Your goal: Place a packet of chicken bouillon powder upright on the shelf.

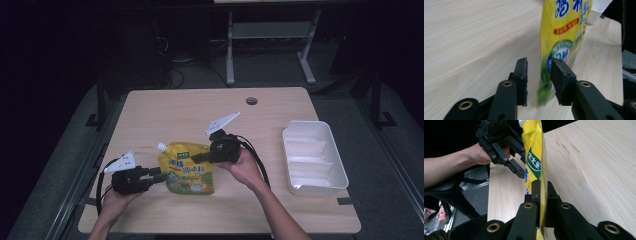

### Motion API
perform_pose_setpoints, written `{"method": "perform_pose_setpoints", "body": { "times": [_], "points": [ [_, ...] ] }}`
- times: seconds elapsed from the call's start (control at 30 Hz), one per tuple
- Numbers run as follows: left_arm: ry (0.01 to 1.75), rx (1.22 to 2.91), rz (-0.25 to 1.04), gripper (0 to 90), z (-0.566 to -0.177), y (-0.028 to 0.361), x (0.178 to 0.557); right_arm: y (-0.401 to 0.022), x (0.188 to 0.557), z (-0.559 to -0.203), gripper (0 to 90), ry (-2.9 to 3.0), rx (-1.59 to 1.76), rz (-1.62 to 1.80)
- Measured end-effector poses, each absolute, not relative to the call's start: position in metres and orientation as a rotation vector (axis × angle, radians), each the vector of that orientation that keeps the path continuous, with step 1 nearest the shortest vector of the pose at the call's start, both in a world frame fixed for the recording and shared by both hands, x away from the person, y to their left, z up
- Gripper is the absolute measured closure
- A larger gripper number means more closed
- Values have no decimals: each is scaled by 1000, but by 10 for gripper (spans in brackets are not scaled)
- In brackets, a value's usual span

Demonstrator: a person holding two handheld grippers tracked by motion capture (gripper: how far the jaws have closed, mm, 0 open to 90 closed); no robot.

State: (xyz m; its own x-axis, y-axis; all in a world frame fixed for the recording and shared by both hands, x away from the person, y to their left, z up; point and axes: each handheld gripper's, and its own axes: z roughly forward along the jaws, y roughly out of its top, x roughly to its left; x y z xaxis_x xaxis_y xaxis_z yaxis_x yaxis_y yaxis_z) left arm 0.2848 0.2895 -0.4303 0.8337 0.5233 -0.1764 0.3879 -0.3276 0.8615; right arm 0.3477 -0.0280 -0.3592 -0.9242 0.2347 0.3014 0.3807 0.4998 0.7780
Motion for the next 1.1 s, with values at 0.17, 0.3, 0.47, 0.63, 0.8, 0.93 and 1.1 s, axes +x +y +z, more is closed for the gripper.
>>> {"method": "perform_pose_setpoints", "body": {
  "times": [0.17,0.3,0.47,0.63,0.8,0.93,1.1],
  "points": [
    [675,1992,174,588,-431,287,285,-40,347,-352,896,-2604,-545,-1402],
    [675,2027,189,549,-432,285,285,-53,348,-348,897,-2606,-563,-1401],
    [684,2038,191,517,-434,284,285,-68,349,-342,897,-2617,-591,-1404],
    [687,2037,192,512,-435,285,285,-92,353,-332,898,-2620,-641,-1413],
    [686,2049,193,501,-436,285,286,-114,355,-320,898,-2635,-683,-1440],
    [690,2057,192,486,-436,284,286,-129,356,-312,898,-2640,-716,-1454],
    [694,2069,194,473,-437,283,286,-149,357,-305,898,-2653,-761,-1469]
  ]
}}
